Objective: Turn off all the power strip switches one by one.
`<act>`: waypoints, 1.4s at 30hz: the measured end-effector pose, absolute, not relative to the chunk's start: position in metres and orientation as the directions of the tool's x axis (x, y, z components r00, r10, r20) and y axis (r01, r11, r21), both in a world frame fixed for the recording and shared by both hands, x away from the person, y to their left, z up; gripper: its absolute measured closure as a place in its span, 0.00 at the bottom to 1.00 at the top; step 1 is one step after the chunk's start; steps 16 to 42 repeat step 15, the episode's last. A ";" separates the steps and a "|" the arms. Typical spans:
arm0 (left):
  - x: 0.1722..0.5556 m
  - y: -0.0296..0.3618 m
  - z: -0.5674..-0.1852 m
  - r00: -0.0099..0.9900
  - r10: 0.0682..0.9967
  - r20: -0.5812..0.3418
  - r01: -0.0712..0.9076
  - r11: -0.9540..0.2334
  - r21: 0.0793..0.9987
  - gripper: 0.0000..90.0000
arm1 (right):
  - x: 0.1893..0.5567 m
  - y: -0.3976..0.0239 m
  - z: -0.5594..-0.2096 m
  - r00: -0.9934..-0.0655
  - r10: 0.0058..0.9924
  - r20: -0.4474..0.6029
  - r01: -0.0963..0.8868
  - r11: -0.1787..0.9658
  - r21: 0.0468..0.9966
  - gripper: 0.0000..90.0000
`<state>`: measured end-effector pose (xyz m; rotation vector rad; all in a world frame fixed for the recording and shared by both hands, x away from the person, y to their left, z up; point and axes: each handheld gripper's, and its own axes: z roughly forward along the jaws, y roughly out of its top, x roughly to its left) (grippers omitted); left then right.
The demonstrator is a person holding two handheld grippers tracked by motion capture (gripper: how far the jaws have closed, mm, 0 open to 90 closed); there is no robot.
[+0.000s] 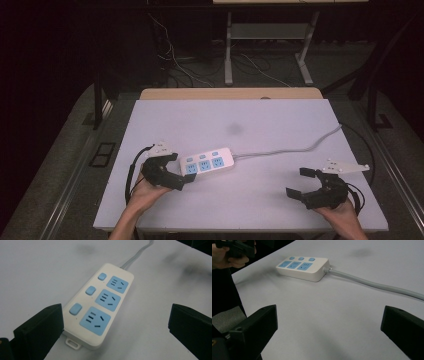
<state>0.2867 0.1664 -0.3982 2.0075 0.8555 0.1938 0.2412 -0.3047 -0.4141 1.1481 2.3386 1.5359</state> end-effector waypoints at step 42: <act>0.269 0.183 -0.418 0.725 0.659 -0.203 0.480 -0.272 0.834 0.00 | 0.239 -0.302 -0.415 -0.710 0.641 0.292 0.533 0.218 0.818 0.01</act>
